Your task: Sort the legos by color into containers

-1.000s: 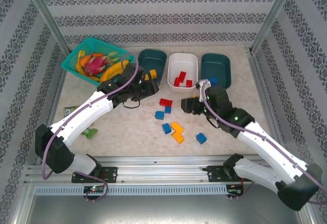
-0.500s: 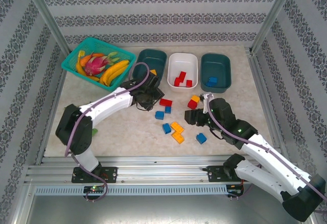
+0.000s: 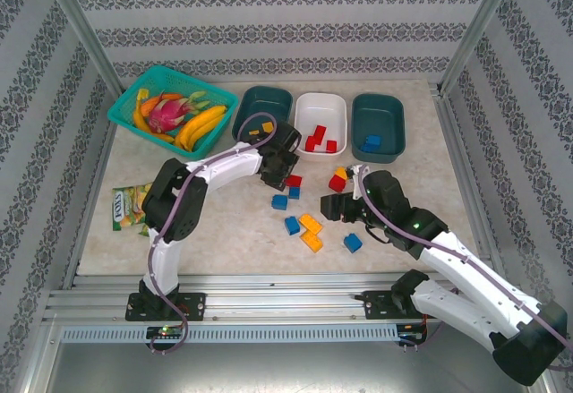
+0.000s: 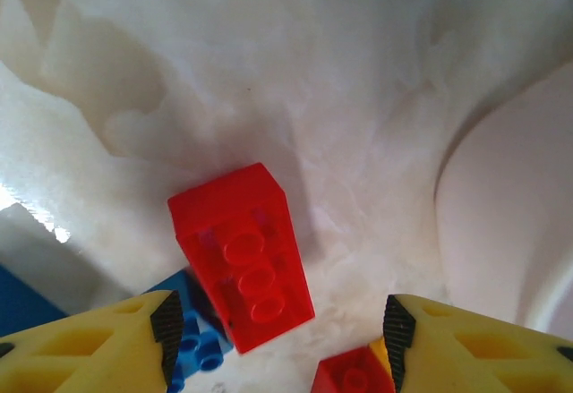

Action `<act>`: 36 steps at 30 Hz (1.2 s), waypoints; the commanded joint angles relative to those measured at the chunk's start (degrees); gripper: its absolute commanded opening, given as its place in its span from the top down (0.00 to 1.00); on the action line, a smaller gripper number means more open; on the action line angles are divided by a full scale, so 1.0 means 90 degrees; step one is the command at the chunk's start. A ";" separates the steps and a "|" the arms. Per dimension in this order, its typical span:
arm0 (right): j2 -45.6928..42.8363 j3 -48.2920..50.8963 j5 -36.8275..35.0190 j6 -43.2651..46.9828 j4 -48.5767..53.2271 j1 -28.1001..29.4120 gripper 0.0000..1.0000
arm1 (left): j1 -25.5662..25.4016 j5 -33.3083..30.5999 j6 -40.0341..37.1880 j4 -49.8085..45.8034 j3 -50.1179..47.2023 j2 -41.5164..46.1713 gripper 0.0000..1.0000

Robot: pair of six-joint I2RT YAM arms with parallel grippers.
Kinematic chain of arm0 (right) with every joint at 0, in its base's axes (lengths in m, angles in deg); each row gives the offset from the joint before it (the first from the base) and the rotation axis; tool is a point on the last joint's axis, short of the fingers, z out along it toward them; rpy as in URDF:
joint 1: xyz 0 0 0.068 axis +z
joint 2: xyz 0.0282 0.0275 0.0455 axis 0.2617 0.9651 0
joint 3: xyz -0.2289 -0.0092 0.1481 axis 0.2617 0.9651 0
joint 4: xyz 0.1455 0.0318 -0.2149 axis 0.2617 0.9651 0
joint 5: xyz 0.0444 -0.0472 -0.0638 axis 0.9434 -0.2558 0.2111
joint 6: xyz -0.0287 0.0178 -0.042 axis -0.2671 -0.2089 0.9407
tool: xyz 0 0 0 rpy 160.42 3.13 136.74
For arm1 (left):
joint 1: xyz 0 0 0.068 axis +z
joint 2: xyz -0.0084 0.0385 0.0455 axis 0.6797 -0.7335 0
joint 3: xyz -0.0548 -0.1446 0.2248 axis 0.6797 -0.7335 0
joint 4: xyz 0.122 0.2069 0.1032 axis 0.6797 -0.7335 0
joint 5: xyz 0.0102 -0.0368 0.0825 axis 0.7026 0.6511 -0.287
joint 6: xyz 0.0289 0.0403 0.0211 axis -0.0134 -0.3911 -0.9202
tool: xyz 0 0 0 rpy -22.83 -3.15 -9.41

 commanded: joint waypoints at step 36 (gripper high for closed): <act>0.0783 -0.1321 0.0224 -0.0588 -0.0732 -0.1406 0.27 | -0.0116 -0.1552 -0.2988 -0.1460 0.3312 -0.0620 0.71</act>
